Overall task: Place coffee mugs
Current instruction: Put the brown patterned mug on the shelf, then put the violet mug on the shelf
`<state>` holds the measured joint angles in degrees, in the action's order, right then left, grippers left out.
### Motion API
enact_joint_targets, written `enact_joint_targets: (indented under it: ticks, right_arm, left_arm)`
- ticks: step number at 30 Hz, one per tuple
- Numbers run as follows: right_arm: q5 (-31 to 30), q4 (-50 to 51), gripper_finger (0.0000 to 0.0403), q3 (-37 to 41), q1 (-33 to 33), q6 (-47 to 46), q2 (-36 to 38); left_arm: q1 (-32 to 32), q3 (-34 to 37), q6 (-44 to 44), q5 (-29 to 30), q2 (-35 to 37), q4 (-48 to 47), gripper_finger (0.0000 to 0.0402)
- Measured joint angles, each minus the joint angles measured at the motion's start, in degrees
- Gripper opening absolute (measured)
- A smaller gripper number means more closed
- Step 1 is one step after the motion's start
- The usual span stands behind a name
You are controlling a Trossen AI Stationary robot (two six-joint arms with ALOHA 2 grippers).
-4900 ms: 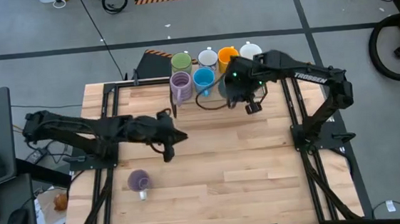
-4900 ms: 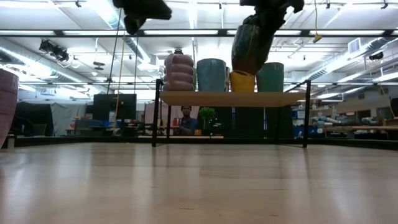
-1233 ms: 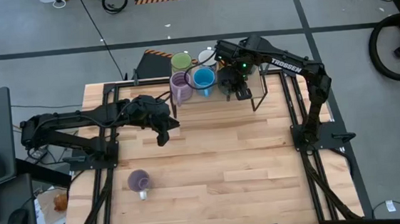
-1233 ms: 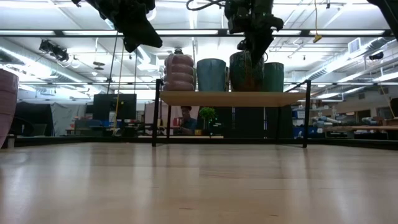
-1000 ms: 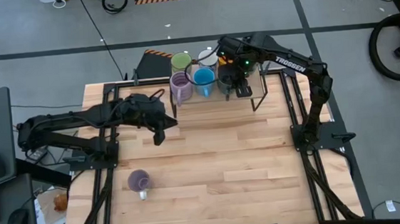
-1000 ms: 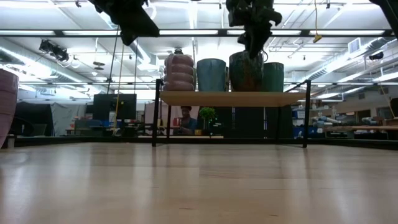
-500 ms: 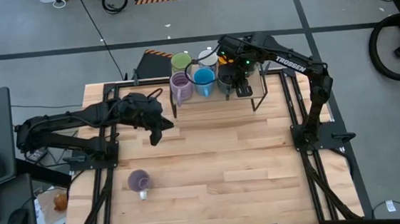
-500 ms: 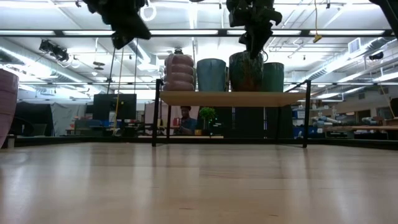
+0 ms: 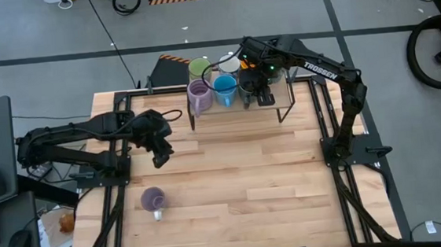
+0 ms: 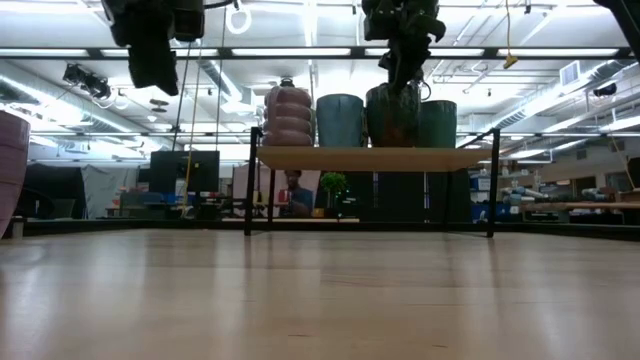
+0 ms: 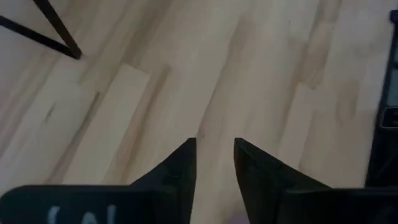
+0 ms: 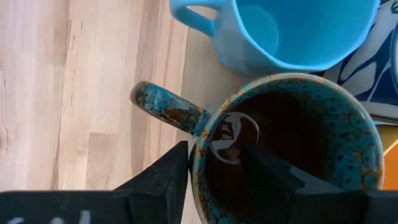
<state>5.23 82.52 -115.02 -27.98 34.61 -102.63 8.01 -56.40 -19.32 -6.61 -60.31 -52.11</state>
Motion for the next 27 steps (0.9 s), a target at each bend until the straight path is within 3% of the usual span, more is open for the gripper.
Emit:
enact_joint_targets:
  ticks: [7, 27]
  right_arm:
    - [0.13, 0.23, 0.0166, -0.04, -0.24, 0.06, 0.26]
    - [-1.01, 1.92, 0.0186, -0.04, -0.14, 2.88, 0.26]
  left_arm:
    - [-0.03, -0.02, -1.05, -11.39, 0.0, -0.6, 0.0138]
    - [0.07, -0.05, -3.95, -11.26, 2.97, 3.89, 0.0132]
